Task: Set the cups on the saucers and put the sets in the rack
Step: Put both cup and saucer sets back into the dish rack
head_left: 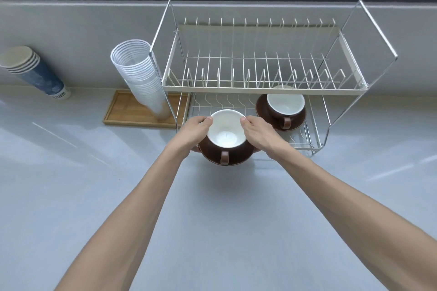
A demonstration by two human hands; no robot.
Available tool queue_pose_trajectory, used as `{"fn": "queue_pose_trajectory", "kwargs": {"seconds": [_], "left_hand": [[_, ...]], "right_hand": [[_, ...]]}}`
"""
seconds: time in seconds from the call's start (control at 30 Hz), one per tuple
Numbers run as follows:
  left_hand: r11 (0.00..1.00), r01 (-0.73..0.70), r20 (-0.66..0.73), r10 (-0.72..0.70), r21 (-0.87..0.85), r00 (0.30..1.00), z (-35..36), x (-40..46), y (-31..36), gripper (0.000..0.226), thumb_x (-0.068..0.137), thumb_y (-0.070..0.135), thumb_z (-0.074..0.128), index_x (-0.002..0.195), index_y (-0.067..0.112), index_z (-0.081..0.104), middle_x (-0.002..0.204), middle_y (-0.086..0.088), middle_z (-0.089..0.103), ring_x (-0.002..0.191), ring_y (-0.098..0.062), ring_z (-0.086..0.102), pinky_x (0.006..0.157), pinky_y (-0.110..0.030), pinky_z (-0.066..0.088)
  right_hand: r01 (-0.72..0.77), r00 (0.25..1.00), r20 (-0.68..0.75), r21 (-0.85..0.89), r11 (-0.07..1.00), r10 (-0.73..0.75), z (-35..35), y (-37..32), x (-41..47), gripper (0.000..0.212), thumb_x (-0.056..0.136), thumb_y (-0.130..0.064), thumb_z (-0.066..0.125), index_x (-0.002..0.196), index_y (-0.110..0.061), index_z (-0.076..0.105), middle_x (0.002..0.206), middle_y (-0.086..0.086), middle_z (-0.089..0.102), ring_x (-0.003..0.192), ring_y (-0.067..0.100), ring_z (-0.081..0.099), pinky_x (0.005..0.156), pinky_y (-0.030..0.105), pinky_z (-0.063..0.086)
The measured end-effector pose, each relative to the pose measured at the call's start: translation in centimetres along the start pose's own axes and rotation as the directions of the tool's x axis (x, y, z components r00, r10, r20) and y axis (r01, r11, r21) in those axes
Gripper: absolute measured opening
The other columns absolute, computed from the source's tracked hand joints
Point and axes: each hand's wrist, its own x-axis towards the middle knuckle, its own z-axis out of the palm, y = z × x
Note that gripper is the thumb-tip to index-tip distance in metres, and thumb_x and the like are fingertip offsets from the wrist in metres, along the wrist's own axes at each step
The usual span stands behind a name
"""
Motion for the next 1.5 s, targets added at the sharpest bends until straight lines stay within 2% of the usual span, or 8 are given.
{"fn": "queue_pose_trajectory", "kwargs": {"seconds": [0.3, 0.37, 0.47, 0.63, 0.73, 1.3, 1.43, 1.5], "left_hand": [[0.999, 0.027, -0.047, -0.025, 0.035, 0.999, -0.3, 3.8, 2.2, 0.032, 0.104, 0.039, 0.036, 0.12, 0.02, 0.056, 0.11, -0.007, 0.057, 0.102, -0.029, 0.057, 0.093, -0.048, 0.055], [1.0, 0.018, -0.064, -0.017, 0.022, 0.998, -0.3, 4.5, 2.4, 0.027, 0.104, 0.04, 0.035, 0.1, 0.022, 0.057, 0.109, -0.007, 0.054, 0.106, -0.03, 0.054, 0.1, -0.05, 0.052], [1.0, 0.019, -0.108, -0.017, 0.025, 0.994, -0.2, 5.4, 2.6, 0.031, 0.104, 0.039, 0.037, 0.075, 0.028, 0.045, 0.102, -0.003, 0.05, 0.104, -0.029, 0.052, 0.104, -0.05, 0.048], [0.998, 0.061, -0.138, -0.064, -0.027, 0.988, -0.6, 7.3, 2.0, 0.043, 0.086, 0.044, 0.042, 0.113, 0.019, 0.064, 0.115, -0.008, 0.067, 0.108, -0.03, 0.063, 0.101, -0.051, 0.052], [0.995, 0.082, -0.141, -0.088, -0.051, 0.986, -0.5, 8.2, 1.9, 0.066, 0.081, 0.058, 0.043, 0.135, 0.022, 0.057, 0.135, -0.008, 0.062, 0.122, -0.032, 0.06, 0.101, -0.053, 0.052], [0.998, 0.02, -0.118, -0.027, -0.06, 0.993, -0.8, 9.7, 2.3, 0.032, 0.099, 0.047, 0.043, 0.117, 0.026, 0.058, 0.13, -0.009, 0.065, 0.118, -0.03, 0.062, 0.101, -0.049, 0.053], [0.998, 0.039, -0.092, -0.035, 0.046, 0.995, -0.9, 8.4, 2.5, 0.033, 0.098, 0.05, 0.045, 0.111, 0.023, 0.058, 0.104, 0.0, 0.062, 0.089, -0.025, 0.055, 0.072, -0.031, 0.047], [0.995, 0.03, -0.097, -0.02, 0.098, 0.995, -1.0, 7.8, 2.3, 0.027, 0.1, 0.04, 0.045, 0.112, 0.02, 0.058, 0.107, -0.005, 0.059, 0.091, -0.026, 0.049, 0.075, -0.033, 0.044]], "right_hand": [[-0.016, 1.0, 0.004, 0.04, 0.999, 0.015, 0.1, -1.3, 5.0, 0.044, 0.103, -0.039, 0.028, 0.104, -0.012, 0.062, 0.107, 0.012, 0.063, 0.108, 0.033, 0.055, 0.098, 0.05, 0.049], [-0.022, 1.0, 0.013, 0.032, 0.999, 0.021, 0.3, -1.4, 6.0, 0.046, 0.103, -0.041, 0.028, 0.112, -0.011, 0.062, 0.113, 0.013, 0.063, 0.112, 0.034, 0.055, 0.099, 0.053, 0.049], [-0.027, 1.0, 0.001, 0.005, 1.0, 0.027, 0.6, -1.4, 7.6, 0.04, 0.103, -0.041, 0.027, 0.08, -0.018, 0.051, 0.097, 0.01, 0.054, 0.095, 0.028, 0.048, 0.093, 0.041, 0.046], [0.002, 1.0, 0.005, 0.064, 0.998, -0.002, 1.0, -2.1, 9.2, 0.031, 0.101, -0.012, 0.031, 0.089, -0.017, 0.06, 0.093, 0.018, 0.055, 0.087, 0.029, 0.046, 0.082, 0.041, 0.041], [0.021, 1.0, -0.006, 0.029, 0.999, -0.021, 1.1, -2.1, 10.7, 0.034, 0.104, -0.034, 0.033, 0.103, -0.012, 0.059, 0.099, 0.012, 0.059, 0.093, 0.027, 0.051, 0.089, 0.043, 0.045], [0.001, 0.999, -0.033, -0.038, 0.999, -0.002, 0.8, -2.6, 11.8, 0.047, 0.107, -0.036, 0.03, 0.134, -0.006, 0.053, 0.134, 0.017, 0.058, 0.124, 0.036, 0.053, 0.094, 0.034, 0.038], [0.011, 0.998, -0.067, -0.101, 0.995, -0.018, 0.4, -2.8, 10.5, 0.047, 0.098, -0.046, 0.037, 0.127, -0.014, 0.055, 0.126, 0.014, 0.063, 0.116, 0.039, 0.058, 0.1, 0.047, 0.046], [0.016, 0.996, -0.085, -0.126, 0.992, -0.027, 0.3, -2.7, 9.9, 0.046, 0.094, -0.053, 0.036, 0.114, -0.017, 0.057, 0.114, 0.011, 0.067, 0.106, 0.038, 0.062, 0.095, 0.049, 0.049]]}}
